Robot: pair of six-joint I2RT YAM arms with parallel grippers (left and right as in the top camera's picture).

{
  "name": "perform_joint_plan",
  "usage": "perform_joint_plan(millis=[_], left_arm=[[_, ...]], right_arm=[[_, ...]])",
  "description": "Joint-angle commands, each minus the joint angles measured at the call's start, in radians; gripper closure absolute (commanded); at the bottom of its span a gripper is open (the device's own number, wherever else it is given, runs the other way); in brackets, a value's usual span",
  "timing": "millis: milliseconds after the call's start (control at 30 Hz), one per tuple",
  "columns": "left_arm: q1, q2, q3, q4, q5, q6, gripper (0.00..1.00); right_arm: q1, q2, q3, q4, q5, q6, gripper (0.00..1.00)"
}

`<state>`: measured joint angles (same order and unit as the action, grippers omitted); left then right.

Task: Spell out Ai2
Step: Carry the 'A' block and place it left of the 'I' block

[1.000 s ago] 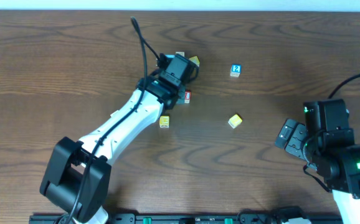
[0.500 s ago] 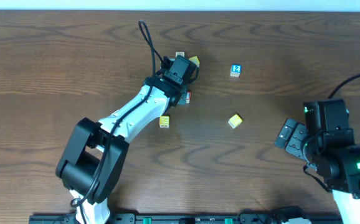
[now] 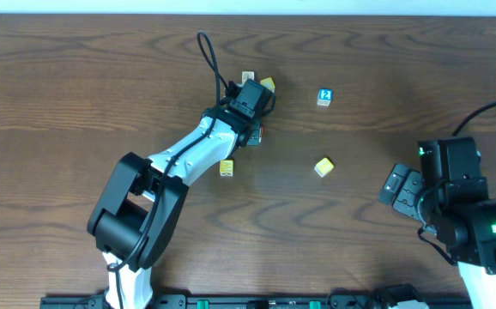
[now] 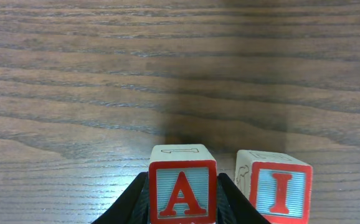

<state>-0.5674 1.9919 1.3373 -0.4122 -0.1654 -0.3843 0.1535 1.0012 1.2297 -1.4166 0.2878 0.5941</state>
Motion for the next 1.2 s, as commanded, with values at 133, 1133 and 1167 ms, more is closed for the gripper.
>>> perform_joint_plan(millis=[133, 1133, 1167], left_arm=[[0.000, 0.005, 0.018, -0.022, 0.009, 0.002, 0.74], [0.001, -0.002, 0.018, -0.032, -0.002, 0.008, 0.61], [0.002, -0.006, 0.018, -0.033, -0.002, 0.008, 0.62]], right_arm=[[-0.008, -0.005, 0.001, -0.001, 0.011, -0.004, 0.01], [-0.008, -0.005, 0.001, -0.001, 0.011, -0.004, 0.01], [-0.008, -0.005, 0.001, -0.001, 0.011, -0.004, 0.01]])
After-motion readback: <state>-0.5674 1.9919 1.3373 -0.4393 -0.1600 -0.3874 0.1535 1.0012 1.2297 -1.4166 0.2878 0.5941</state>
